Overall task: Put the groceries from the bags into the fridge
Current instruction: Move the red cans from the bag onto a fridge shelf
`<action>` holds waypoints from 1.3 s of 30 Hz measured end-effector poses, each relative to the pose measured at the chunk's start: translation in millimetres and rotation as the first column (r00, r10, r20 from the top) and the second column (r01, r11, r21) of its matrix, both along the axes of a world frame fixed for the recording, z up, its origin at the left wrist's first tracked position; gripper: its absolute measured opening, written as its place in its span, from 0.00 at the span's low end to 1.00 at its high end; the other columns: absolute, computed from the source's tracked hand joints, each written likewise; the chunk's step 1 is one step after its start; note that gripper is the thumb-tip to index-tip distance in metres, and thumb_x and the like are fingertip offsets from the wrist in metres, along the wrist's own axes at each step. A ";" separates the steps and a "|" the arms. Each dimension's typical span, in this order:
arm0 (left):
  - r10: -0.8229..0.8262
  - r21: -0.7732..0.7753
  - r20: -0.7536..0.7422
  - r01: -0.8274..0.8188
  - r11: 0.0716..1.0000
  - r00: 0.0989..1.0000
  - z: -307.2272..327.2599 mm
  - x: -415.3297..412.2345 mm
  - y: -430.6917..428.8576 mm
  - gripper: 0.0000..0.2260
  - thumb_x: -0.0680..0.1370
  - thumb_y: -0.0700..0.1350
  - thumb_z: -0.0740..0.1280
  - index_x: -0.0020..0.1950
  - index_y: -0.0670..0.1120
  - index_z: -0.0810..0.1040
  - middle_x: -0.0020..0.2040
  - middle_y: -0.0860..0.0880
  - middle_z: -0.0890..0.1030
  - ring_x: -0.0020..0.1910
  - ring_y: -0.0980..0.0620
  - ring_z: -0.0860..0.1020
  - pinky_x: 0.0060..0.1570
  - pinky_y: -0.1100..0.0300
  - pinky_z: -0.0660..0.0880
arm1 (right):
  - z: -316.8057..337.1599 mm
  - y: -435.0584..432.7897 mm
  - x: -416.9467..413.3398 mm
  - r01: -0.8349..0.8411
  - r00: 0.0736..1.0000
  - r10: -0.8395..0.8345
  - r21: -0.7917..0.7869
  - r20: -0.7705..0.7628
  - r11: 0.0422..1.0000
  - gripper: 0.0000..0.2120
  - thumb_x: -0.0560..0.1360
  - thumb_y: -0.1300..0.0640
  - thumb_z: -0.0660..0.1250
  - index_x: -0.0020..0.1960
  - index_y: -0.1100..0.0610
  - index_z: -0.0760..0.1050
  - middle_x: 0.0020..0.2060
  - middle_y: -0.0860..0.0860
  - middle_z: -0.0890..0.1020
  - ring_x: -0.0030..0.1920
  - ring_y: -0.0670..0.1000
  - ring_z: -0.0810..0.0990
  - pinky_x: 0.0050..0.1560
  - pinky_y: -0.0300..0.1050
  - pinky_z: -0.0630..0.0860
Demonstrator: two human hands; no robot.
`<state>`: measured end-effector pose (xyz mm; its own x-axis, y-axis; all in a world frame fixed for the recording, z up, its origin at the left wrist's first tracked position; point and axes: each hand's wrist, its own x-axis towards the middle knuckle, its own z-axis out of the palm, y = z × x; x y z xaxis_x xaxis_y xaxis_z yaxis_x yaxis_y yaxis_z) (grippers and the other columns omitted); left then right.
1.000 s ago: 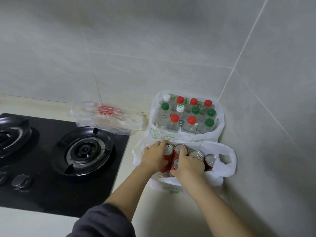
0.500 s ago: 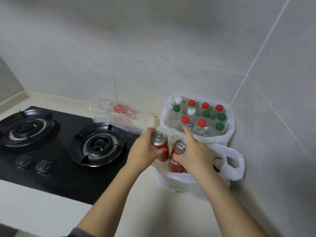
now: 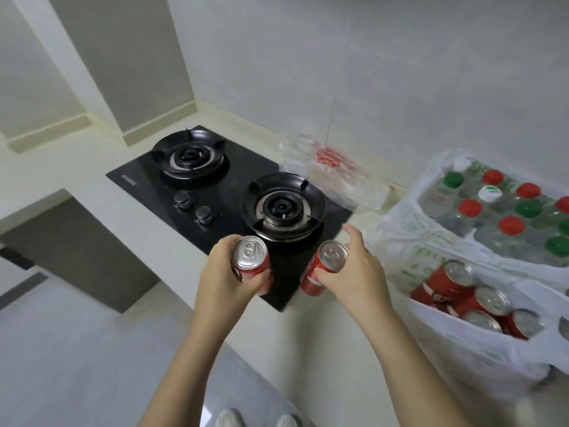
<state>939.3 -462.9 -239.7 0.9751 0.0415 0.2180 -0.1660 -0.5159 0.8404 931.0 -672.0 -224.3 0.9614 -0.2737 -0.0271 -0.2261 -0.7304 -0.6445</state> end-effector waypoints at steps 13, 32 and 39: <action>0.094 0.081 -0.094 -0.087 0.993 0.991 -78.9 -10.4 19.8 0.25 0.67 0.46 0.77 0.60 0.53 0.71 0.54 0.58 0.75 0.54 0.59 0.73 0.46 0.52 0.78 | -53.6 27.3 5.0 -0.071 0.994 0.063 -0.086 -0.093 0.994 0.40 0.69 0.51 0.74 0.76 0.50 0.58 0.62 0.54 0.77 0.59 0.59 0.77 0.48 0.46 0.68; 0.073 -0.165 -0.302 -0.127 0.978 0.951 -143.4 -14.2 15.1 0.37 0.65 0.56 0.77 0.69 0.47 0.68 0.63 0.51 0.76 0.63 0.56 0.75 0.62 0.67 0.71 | -164.7 19.5 -3.2 0.022 0.996 -0.064 0.538 0.059 0.843 0.34 0.63 0.57 0.80 0.66 0.62 0.70 0.57 0.55 0.80 0.59 0.53 0.80 0.62 0.59 0.75; 0.155 -0.049 -0.334 -0.182 0.982 0.930 -165.5 -6.9 11.5 0.21 0.68 0.42 0.79 0.58 0.41 0.77 0.47 0.54 0.81 0.46 0.64 0.78 0.44 0.75 0.71 | -189.2 28.5 -2.3 0.139 0.989 -0.149 0.535 -0.024 0.833 0.21 0.65 0.56 0.79 0.54 0.62 0.77 0.45 0.56 0.84 0.47 0.54 0.83 0.54 0.52 0.79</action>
<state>932.5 -451.4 -405.2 0.9688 0.2153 -0.1229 0.2090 -0.4429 0.8719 928.8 -643.5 -413.5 0.9141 -0.3566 -0.1928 -0.2864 -0.2316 -0.9297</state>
